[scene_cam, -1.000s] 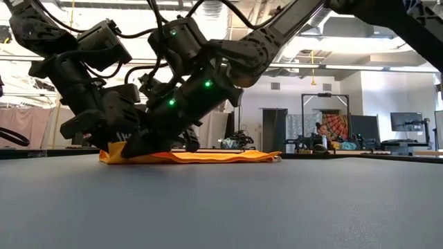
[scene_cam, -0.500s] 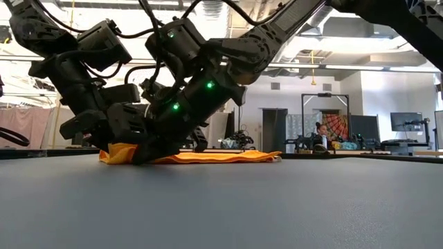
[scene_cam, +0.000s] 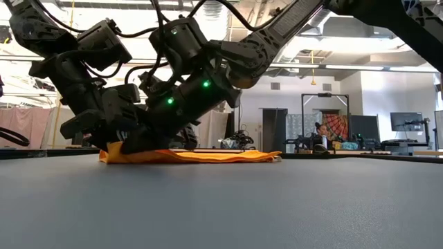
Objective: Roll towel
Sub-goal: Fold the yellow microfiber cloth
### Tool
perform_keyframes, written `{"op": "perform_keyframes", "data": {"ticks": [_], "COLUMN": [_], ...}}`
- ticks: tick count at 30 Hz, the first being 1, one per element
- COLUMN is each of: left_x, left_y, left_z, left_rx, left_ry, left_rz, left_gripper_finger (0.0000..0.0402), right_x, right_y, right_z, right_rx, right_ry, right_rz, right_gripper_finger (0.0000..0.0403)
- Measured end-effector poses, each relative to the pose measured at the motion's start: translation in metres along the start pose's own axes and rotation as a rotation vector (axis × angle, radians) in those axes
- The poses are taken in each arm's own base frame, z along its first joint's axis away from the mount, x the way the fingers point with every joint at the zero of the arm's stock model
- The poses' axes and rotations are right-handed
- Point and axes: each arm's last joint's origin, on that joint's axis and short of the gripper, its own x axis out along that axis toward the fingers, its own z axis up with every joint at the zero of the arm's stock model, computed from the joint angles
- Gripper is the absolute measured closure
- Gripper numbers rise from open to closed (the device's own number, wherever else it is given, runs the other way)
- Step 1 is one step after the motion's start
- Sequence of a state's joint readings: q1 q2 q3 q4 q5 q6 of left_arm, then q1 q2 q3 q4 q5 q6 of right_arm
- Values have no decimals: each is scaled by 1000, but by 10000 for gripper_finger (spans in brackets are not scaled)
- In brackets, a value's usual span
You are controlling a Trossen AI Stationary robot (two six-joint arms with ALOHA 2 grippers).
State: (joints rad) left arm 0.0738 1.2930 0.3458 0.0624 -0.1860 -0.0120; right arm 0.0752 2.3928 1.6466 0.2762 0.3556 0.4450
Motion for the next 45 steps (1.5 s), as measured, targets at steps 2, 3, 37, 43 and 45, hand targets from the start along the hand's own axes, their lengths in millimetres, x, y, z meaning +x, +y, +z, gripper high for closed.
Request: {"op": "perform_keyframes", "data": {"ticks": [2,3,37,43,45], "left_x": [0,0,-10,-17,-20], "left_y": [0,0,-35,-55,-64], "left_z": [0,0,4,2,3], "left_rx": [1,5,58,40,42], "left_ry": [0,0,43,50,54], "left_rz": [0,0,-173,-305,-353], "left_gripper_finger": [401,401,401,401,401], "right_x": [0,0,-68,-75,-76], "right_y": [2,2,-52,-78,-80], "right_z": [2,3,13,-10,-14], "right_rx": [10,12,46,125,121], "right_ry": [-17,-23,57,103,118], "right_rz": [27,32,-135,-179,-187], "right_gripper_finger": [385,385,385,385,385]}}
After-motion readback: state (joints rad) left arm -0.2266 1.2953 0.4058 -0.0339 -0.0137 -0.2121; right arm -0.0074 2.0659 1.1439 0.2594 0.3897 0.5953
